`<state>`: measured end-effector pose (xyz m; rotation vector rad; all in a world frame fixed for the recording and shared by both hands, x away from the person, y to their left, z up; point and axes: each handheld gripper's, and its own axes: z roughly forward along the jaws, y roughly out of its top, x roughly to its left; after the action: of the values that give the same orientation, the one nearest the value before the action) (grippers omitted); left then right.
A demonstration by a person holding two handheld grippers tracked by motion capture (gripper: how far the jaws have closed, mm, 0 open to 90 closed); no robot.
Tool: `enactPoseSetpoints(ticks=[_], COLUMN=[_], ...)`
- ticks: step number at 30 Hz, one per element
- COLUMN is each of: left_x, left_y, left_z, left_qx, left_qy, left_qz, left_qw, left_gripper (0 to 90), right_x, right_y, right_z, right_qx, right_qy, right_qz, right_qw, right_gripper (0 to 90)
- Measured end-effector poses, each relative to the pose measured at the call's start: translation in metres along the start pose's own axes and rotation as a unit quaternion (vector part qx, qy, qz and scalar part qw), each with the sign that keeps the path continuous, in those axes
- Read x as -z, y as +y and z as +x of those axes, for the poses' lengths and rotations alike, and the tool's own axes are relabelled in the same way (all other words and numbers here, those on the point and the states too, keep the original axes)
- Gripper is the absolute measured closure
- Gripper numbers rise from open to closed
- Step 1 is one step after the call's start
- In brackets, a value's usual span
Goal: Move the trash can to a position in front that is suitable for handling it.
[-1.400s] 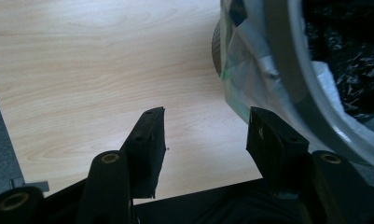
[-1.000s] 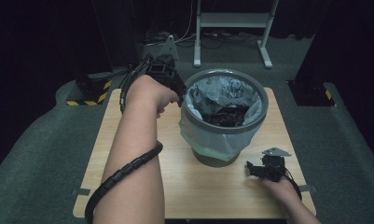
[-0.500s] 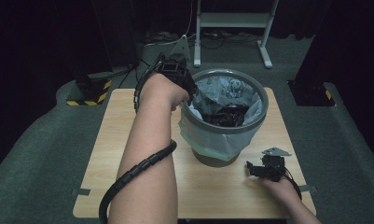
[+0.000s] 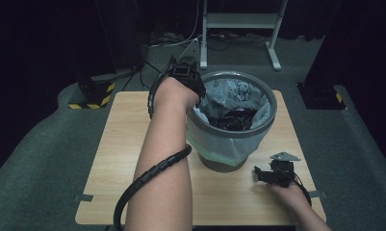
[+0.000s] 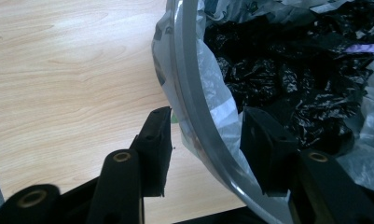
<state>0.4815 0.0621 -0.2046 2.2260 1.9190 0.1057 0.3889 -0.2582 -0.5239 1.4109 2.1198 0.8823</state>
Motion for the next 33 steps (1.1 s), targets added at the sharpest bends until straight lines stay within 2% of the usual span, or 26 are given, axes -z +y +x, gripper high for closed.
enactPoseSetpoints(ticks=[7, 11, 14, 17, 21, 25, 29, 33], left_x=[-0.019, -0.020, -0.020, -0.020, -0.010, -0.004, 0.004, 0.006], left_y=[0.001, 0.001, 0.001, 0.001, 0.001, 0.003, 0.004, 0.004], left_z=[-0.002, -0.001, -0.001, 0.000, 0.003, -0.001, -0.001, 0.000], left_qx=[0.005, 0.007, 0.005, 0.007, 0.012, 0.011, 0.016, 0.020], left_qy=[0.008, 0.010, 0.008, 0.005, -0.003, 0.008, 0.010, 0.008], left_qz=[0.017, 0.018, 0.019, 0.012, -0.011, -0.019, -0.045, -0.050], left_qw=[0.9998, 0.9998, 0.9998, 0.9999, 0.9999, 0.9997, 0.9988, 0.9985], left_gripper=[59.1, 65.0, 66.2, 66.9, 67.6, 68.8, 71.3, 73.1], right_x=[0.000, 0.000, 0.000, 0.000, 0.000, 0.000, 0.000, 0.000], right_y=[0.000, 0.000, 0.000, 0.000, 0.000, 0.000, 0.000, 0.000], right_z=[0.000, 0.000, 0.000, 0.000, 0.000, 0.000, 0.000, 0.000], right_qx=[0.000, 0.000, 0.002, 0.001, 0.001, 0.001, 0.002, 0.001], right_qy=[0.000, 0.001, 0.002, 0.002, 0.002, 0.002, 0.002, 0.002], right_qz=[0.000, 0.000, 0.000, 0.001, 0.001, 0.001, 0.001, 0.001], right_qw=[1.0000, 1.0000, 1.0000, 1.0000, 1.0000, 1.0000, 1.0000, 1.0000], right_gripper=[10.6, 10.5, 10.4, 10.4, 10.3, 10.3, 10.3, 10.4])
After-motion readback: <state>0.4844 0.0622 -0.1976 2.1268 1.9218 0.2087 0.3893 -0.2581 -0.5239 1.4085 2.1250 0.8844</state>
